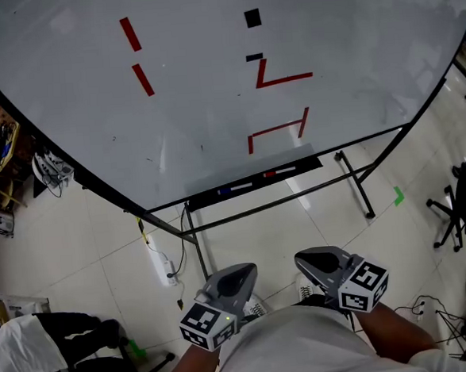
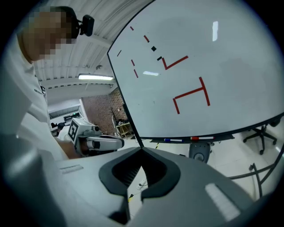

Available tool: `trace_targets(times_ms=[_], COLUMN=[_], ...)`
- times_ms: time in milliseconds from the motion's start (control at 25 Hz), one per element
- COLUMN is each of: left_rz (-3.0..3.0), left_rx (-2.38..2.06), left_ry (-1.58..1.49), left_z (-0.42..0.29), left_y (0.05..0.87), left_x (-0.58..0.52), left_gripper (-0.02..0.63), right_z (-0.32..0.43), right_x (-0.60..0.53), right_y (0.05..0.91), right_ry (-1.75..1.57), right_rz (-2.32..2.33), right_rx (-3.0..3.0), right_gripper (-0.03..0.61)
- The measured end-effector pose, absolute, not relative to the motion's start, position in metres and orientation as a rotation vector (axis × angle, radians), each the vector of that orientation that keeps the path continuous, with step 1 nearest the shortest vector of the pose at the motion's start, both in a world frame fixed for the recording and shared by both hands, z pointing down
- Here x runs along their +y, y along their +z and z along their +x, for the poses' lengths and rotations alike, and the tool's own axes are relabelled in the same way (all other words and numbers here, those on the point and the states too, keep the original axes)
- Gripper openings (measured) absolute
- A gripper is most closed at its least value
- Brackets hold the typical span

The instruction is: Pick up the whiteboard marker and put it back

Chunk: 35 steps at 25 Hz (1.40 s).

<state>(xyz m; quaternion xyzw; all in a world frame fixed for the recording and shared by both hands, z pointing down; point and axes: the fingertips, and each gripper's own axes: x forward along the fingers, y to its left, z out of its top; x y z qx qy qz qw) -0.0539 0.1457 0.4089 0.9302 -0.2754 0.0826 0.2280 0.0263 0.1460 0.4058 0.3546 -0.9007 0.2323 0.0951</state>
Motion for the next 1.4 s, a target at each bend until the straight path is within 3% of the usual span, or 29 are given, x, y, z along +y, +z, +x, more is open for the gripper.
trace_targets(times_ms=[600, 1400], left_rz=[2.568, 2.404], left_rx=[-0.696, -1.141], left_ry=[0.231, 0.207], left_z=[-0.050, 0.016], left_y=[0.419, 0.420], left_x=[0.106, -0.015], left_gripper=[0.017, 0.017], right_z=[0.031, 0.099], right_x=[0.107, -0.028], right_y=[0.403, 0.428], right_ry=[0.616, 0.454], right_rz=[1.130, 0.647], right_rx=[-2.642, -2.688], right_gripper=[0.002, 0.002])
